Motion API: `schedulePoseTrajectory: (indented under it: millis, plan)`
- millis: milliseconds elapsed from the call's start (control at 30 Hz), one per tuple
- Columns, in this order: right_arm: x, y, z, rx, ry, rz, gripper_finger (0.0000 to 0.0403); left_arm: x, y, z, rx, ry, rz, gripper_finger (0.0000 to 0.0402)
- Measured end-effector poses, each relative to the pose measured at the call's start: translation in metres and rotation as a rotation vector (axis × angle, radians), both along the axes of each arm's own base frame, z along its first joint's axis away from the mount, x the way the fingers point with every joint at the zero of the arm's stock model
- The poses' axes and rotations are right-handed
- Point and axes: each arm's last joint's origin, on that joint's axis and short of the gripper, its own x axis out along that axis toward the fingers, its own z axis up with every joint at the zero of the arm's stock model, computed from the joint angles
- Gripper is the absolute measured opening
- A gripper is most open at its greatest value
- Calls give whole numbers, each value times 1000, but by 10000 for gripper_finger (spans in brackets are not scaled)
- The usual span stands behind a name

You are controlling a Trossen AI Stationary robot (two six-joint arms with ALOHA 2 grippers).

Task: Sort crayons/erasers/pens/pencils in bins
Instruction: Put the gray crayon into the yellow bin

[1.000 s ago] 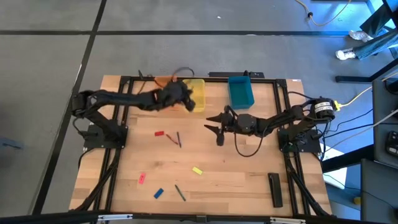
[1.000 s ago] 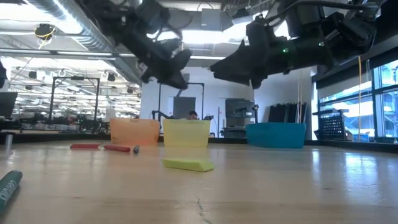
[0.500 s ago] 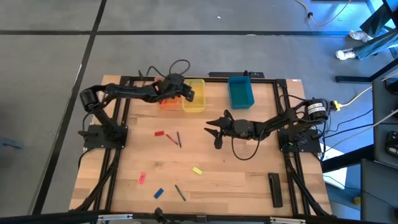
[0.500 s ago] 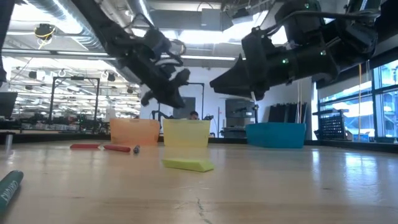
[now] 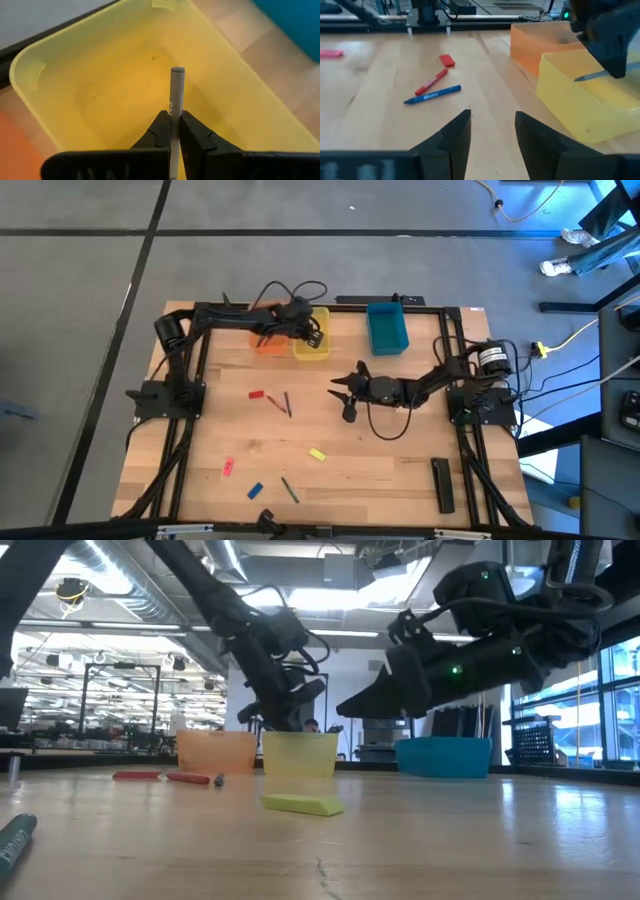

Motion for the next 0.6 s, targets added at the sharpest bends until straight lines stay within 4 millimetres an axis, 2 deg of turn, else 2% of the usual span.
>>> schedulePoseTrajectory:
  millis: [367, 600]
  plan:
    - [1, 0, -5, -29, -2, 9, 157, 2, 5, -25, -58, 104, -5, 7]
    - [1, 0, -5, -29, -1, 12, 157, 3, 5, -24, -52, 95, -5, 33]
